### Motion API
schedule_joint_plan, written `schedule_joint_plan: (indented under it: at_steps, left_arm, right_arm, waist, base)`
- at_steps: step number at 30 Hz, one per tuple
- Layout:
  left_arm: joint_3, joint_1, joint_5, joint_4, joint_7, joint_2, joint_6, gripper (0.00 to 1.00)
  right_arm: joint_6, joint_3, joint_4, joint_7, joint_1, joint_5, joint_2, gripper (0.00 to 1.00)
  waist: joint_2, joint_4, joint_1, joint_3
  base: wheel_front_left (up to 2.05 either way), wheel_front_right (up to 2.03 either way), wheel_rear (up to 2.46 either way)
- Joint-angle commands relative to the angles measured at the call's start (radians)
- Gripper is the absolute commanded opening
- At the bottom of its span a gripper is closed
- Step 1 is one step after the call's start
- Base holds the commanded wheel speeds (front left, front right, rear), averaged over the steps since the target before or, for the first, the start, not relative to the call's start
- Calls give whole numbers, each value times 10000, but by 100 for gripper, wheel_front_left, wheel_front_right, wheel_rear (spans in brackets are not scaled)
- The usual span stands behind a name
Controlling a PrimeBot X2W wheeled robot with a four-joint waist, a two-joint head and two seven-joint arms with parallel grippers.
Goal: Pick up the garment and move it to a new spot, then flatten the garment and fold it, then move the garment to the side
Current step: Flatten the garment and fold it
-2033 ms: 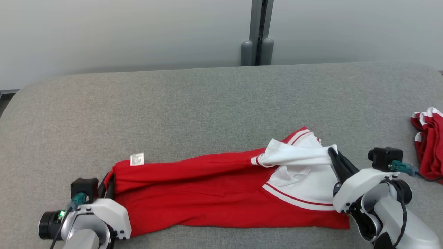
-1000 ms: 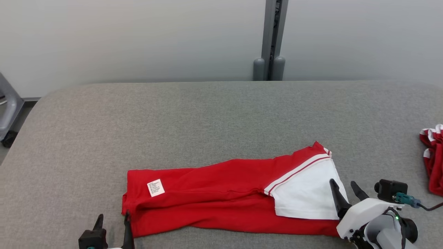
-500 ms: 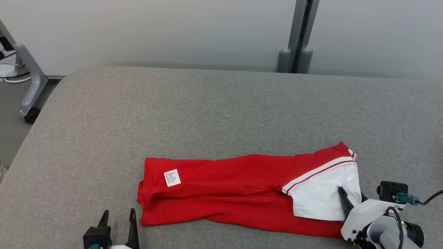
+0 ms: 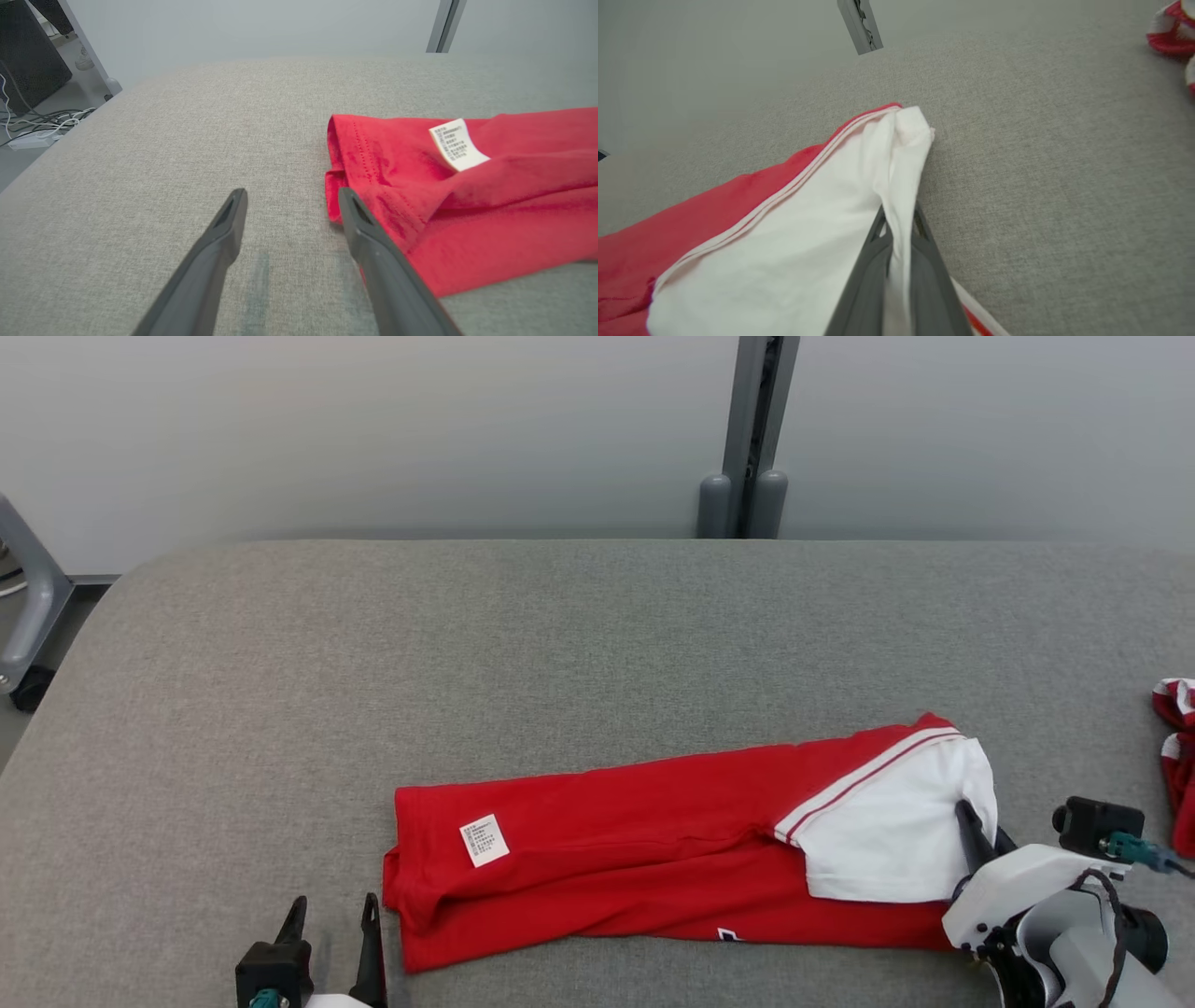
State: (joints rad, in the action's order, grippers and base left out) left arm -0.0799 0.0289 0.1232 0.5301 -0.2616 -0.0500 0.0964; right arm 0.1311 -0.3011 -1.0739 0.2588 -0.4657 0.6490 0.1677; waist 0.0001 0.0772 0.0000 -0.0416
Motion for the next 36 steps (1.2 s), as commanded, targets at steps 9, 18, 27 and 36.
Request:
schedule_joint_plan:
  at_steps: [9,18,27,36]
  left_arm:
    - [-427,205,304,81,-43,-35,42,100]
    - [-896,97,249,121,-43,-31,-64,100]
    - [-1621,358,92,238,-43,-34,-239,100]
    - [-2477,668,189,359,-43,-29,-309,100]
  right_arm:
    - [-4,-402,2289,74,497,-577,-357,0]
    - [-4,-2258,4340,-802,1189,117,-756,0]
    - [-4,-3338,4616,-1085,990,522,-1059,0]
    - [-3,-4076,3812,-690,218,1258,-1141,0]
  waist:
    - [-1,-327,0,188]
    - [-1,478,0,419]
    - [-1,2297,0,400]
    - [-1,4051,0,287]
  base:
    - [0,0,0]
    - [0,0,0]
    - [0,0,0]
    - [0,0,0]
